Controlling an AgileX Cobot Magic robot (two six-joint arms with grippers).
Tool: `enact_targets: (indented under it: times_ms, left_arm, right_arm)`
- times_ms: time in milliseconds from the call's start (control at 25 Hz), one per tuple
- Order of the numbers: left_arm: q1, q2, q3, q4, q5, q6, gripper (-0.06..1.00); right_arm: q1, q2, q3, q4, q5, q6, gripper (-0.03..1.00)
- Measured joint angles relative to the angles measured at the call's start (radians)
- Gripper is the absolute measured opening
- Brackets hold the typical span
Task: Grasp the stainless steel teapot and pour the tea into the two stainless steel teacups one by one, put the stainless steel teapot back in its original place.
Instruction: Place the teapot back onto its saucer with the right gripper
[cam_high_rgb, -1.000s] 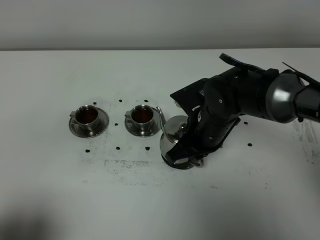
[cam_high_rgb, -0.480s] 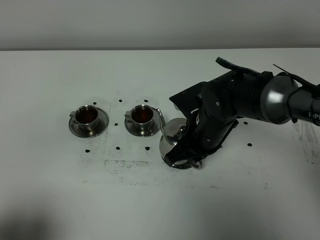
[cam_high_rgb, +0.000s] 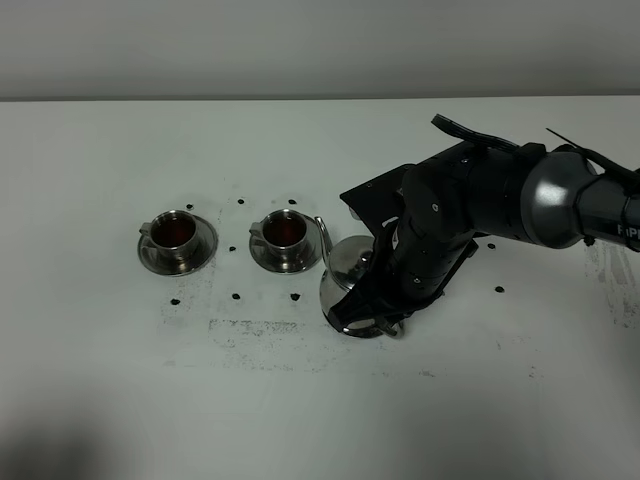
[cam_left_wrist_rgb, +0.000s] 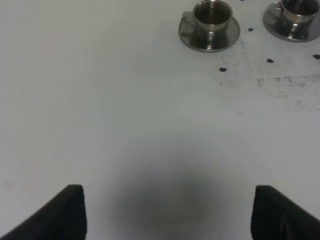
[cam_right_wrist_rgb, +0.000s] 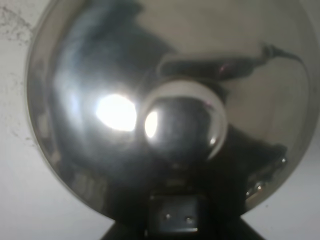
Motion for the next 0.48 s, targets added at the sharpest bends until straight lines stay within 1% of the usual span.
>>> enact_targets:
  times_ms: [280,360,480]
  left_arm:
    - [0.0,0.0,0.0,0.0,0.0,0.0,0.66]
    - [0.0,0.0,0.0,0.0,0.0,0.0,0.66]
    - [0.0,0.0,0.0,0.0,0.0,0.0,0.66]
  right_arm:
    - [0.0,0.001,0.0,0.009,0.001,0.026,0.19]
    - [0.0,0.001,0.0,0.014,0.003,0.03,0.23]
    - [0.0,0.001,0.0,0.015,0.004,0.049,0.33]
